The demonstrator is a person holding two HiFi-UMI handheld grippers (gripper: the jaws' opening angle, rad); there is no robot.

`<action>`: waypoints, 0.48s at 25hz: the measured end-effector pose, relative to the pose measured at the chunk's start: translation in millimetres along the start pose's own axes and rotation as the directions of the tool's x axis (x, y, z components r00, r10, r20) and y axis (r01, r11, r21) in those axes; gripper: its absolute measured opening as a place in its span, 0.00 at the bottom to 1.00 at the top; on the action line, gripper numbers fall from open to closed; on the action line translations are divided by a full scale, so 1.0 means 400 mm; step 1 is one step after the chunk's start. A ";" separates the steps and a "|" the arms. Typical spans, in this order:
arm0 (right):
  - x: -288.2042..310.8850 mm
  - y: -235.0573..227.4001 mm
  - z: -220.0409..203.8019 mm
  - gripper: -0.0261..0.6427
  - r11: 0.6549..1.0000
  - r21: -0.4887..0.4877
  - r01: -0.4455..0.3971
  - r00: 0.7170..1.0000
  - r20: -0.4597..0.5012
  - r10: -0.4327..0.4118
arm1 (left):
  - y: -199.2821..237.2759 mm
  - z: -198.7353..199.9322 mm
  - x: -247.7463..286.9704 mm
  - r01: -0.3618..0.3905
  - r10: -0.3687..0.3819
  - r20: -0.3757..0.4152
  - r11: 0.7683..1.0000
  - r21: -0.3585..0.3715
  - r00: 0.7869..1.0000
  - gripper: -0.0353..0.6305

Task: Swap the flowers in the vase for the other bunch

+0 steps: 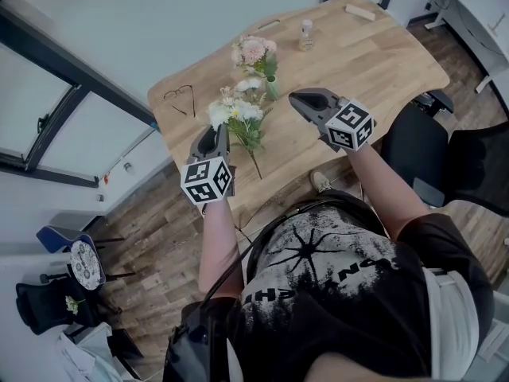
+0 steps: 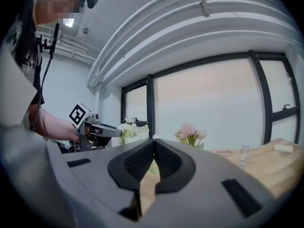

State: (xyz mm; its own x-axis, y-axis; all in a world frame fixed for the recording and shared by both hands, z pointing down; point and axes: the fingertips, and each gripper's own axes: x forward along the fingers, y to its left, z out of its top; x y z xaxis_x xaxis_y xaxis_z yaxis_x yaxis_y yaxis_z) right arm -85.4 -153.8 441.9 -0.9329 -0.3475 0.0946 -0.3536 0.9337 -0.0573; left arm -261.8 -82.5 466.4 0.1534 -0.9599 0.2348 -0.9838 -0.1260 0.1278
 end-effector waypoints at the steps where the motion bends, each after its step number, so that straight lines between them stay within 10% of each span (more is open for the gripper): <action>1: 0.001 0.001 0.000 0.07 1.000 0.000 -0.001 1.000 -0.001 0.001 | 0.001 0.000 0.000 -0.001 0.001 -0.001 1.000 0.000 1.000 0.16; 12: 0.005 0.006 -0.004 0.07 1.000 -0.002 -0.006 1.000 -0.003 0.006 | 0.000 -0.006 0.002 -0.003 0.003 -0.010 1.000 0.008 1.000 0.16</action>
State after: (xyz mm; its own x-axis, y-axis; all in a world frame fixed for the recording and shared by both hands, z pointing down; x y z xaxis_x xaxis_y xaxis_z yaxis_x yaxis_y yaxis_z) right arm -88.0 -152.3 443.6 -0.9348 -0.3416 0.0974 -0.3478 0.9359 -0.0555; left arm -261.5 -82.8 468.7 0.1514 -0.9576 0.2450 -0.9849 -0.1252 0.1194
